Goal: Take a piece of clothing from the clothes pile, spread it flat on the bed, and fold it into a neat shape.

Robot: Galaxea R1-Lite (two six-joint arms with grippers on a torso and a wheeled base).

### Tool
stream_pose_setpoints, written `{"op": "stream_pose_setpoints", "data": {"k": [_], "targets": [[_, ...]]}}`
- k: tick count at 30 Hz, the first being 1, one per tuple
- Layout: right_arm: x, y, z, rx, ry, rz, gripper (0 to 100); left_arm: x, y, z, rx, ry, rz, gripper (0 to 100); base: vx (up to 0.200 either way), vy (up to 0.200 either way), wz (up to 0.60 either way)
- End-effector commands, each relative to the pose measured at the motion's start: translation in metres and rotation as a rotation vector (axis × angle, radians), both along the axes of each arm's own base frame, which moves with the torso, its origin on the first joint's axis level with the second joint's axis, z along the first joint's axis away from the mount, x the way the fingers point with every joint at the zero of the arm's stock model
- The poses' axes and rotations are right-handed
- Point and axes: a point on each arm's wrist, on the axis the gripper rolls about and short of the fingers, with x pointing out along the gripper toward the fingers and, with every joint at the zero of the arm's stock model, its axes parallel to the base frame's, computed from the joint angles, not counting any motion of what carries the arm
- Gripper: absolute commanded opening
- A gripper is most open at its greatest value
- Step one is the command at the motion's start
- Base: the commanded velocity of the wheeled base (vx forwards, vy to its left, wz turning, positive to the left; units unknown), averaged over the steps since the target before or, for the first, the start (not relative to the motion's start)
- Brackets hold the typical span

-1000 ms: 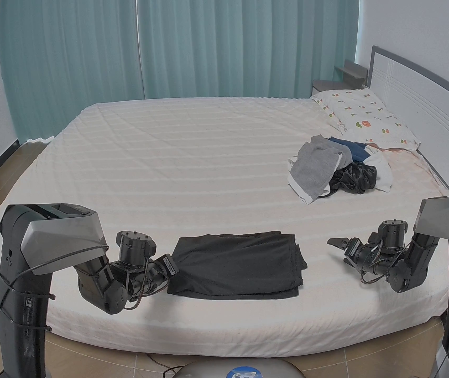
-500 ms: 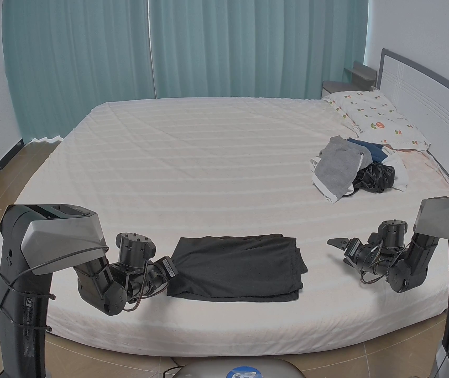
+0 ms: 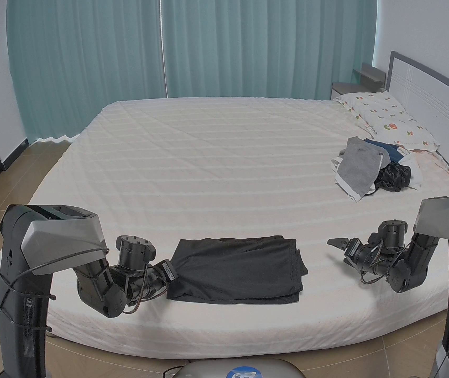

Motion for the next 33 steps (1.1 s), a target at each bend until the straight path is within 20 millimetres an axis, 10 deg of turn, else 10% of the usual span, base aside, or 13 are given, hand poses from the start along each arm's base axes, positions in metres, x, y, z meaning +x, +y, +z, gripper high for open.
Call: {"op": "stream_pose_setpoints", "data": {"k": [1,29,30,33], "targets": [[-0.0001,0.0005,-0.0005,0.000,0.001,0.001,100,-0.0018,-0.0013,-0.0005,0.001,0.004,-0.004,0,0.000,0.200,0.00],[0.0002,0.0005,-0.0008,0.000,0.001,0.001,100,-0.0057,-0.0011,-0.0023,0.009,0.021,-0.005,0,0.000,0.136,0.00],[0.0002,0.0005,-0.0008,-0.001,0.000,0.002,100,-0.0057,-0.0011,-0.0023,0.011,0.021,-0.006,100,0.000,0.000,0.00],[0.0002,0.0005,-0.0008,-0.001,0.000,0.002,100,-0.0063,-0.0008,-0.0022,0.011,0.022,-0.004,100,0.000,0.000,0.00]]}}
